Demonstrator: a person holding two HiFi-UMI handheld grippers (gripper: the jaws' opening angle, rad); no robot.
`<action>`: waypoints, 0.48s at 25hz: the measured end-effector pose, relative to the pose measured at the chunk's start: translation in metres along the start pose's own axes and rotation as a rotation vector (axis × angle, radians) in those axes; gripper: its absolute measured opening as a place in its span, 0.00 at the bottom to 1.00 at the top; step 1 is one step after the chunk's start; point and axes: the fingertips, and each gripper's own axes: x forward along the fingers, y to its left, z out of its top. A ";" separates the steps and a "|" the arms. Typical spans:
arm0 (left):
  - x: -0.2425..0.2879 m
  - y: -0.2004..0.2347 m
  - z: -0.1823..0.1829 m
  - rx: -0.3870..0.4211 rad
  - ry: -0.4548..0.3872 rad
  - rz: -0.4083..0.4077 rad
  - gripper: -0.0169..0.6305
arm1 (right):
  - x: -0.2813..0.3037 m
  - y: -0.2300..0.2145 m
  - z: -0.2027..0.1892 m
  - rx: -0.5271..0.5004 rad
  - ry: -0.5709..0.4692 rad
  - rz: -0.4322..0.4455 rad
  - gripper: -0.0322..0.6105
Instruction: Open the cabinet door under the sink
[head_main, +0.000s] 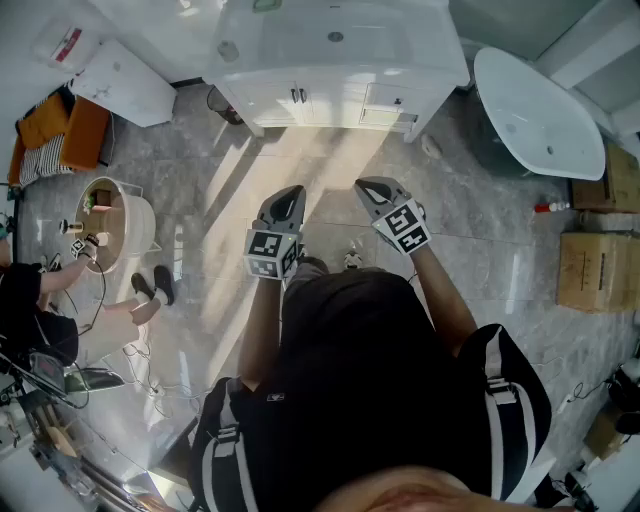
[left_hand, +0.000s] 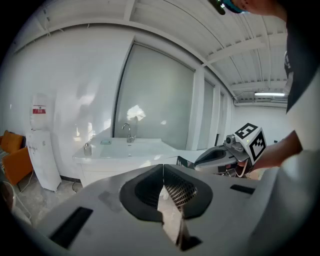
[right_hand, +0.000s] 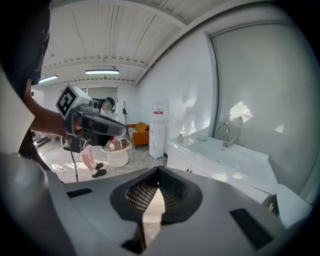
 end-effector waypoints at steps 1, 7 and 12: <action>0.000 0.002 -0.001 -0.001 0.002 -0.002 0.05 | 0.001 0.001 -0.005 0.000 0.018 -0.001 0.14; 0.003 0.010 -0.004 0.011 0.006 -0.018 0.05 | 0.010 0.002 -0.004 -0.002 0.022 -0.002 0.14; 0.004 0.021 -0.007 0.004 0.018 -0.035 0.05 | 0.020 0.002 -0.001 0.008 0.025 -0.023 0.14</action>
